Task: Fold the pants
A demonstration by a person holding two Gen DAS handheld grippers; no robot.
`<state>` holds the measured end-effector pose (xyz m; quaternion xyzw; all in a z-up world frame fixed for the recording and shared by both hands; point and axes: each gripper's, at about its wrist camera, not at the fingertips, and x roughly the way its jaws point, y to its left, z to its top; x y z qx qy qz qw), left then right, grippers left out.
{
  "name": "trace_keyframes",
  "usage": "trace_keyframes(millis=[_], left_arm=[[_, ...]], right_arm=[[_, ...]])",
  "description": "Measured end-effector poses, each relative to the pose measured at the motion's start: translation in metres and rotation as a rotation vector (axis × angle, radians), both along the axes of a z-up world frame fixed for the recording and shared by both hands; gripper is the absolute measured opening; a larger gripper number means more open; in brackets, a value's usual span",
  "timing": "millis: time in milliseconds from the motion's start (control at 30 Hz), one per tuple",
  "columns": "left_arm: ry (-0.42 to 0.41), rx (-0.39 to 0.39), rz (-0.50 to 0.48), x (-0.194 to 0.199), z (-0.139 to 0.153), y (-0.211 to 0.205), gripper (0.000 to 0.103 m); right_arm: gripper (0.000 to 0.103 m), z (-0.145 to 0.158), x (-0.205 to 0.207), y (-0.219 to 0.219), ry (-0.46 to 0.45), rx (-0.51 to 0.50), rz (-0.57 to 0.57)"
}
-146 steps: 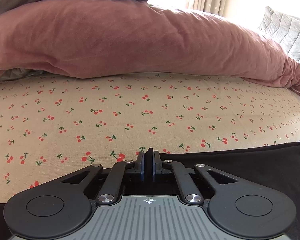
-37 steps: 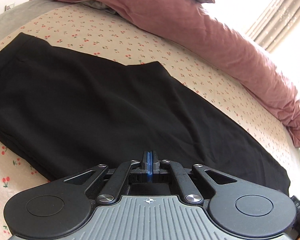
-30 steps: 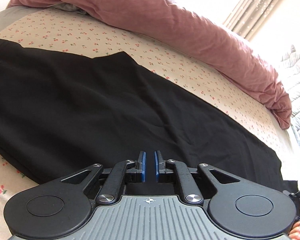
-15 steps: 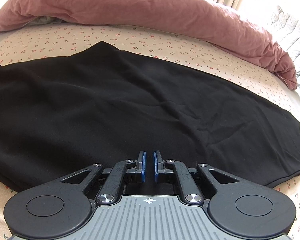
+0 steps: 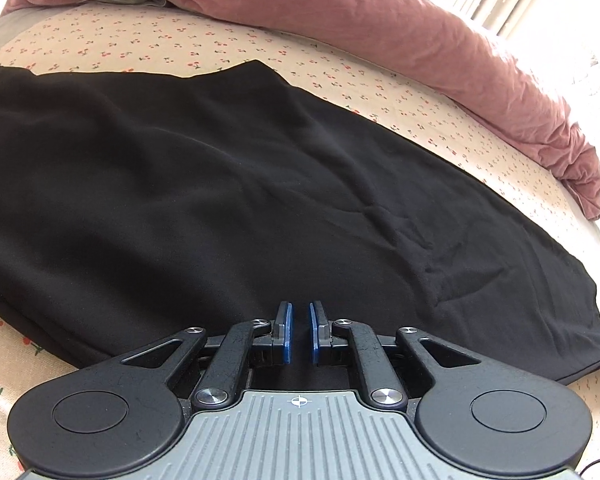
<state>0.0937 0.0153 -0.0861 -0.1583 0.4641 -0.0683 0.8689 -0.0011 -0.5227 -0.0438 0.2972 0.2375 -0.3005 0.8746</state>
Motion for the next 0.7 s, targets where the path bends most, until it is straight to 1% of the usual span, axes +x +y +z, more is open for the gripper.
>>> trace_keyframes(millis=[33, 67, 133, 200, 267, 300, 333, 367, 400, 433, 467, 500, 533, 567, 600, 633, 667, 700], left_arm=[[0.005, -0.012, 0.007, -0.001, 0.001, 0.002, 0.011], [0.006, -0.013, 0.005, -0.002, 0.002, 0.003, 0.011], [0.000, 0.009, 0.010, -0.001, 0.002, 0.005, 0.011], [0.005, 0.013, 0.009, 0.001, 0.000, 0.007, 0.011], [0.013, -0.004, 0.016, 0.003, -0.001, 0.011, 0.011], [0.017, -0.007, 0.020, 0.003, 0.000, 0.012, 0.011], [0.019, -0.007, 0.024, 0.003, 0.001, 0.013, 0.011], [0.022, -0.006, 0.027, 0.004, 0.001, 0.014, 0.011], [0.025, -0.006, 0.030, 0.004, 0.002, 0.016, 0.011], [0.026, -0.009, 0.035, 0.004, 0.003, 0.018, 0.011], [0.023, -0.018, 0.044, 0.003, 0.006, 0.021, 0.012], [0.012, -0.025, 0.046, 0.002, 0.008, 0.025, 0.016], [-0.014, -0.023, 0.043, 0.000, 0.012, 0.029, 0.019], [-0.046, -0.006, 0.040, -0.002, 0.016, 0.033, 0.023], [-0.081, 0.027, 0.045, -0.004, 0.020, 0.038, 0.028], [-0.113, 0.067, 0.064, -0.005, 0.022, 0.044, 0.030], [-0.132, 0.103, 0.093, -0.004, 0.023, 0.051, 0.033], [-0.137, 0.125, 0.118, -0.003, 0.023, 0.057, 0.033]], right_arm=[[0.000, 0.004, -0.006, -0.001, -0.040, -0.009, -0.006], [0.000, 0.013, -0.011, 0.002, -0.087, -0.040, 0.001], [0.000, 0.029, -0.015, 0.014, -0.149, -0.122, 0.032], [0.000, 0.026, -0.008, 0.017, -0.085, -0.129, 0.030], [0.000, 0.003, 0.002, 0.006, 0.049, -0.065, 0.008], [0.000, -0.006, 0.004, 0.001, 0.082, -0.027, 0.001], [0.000, -0.014, 0.000, -0.005, 0.076, 0.010, -0.007], [0.000, -0.013, -0.004, -0.008, 0.051, 0.026, -0.023], [0.000, -0.009, -0.007, -0.009, 0.036, 0.028, -0.044], [0.000, 0.001, -0.013, -0.007, 0.001, 0.001, -0.090], [0.008, 0.011, -0.018, -0.003, -0.018, -0.047, -0.138], [0.021, 0.019, -0.021, 0.001, -0.028, -0.092, -0.170], [0.025, 0.028, -0.024, 0.006, -0.044, -0.144, -0.189], [0.030, 0.036, -0.024, 0.012, -0.061, -0.183, -0.182], [0.033, 0.040, -0.022, 0.017, -0.072, -0.197, -0.155], [0.034, 0.042, -0.016, 0.023, -0.079, -0.199, -0.098], [0.037, 0.041, -0.009, 0.030, -0.075, -0.199, -0.031], [0.039, 0.039, -0.001, 0.037, -0.062, -0.202, 0.029]])
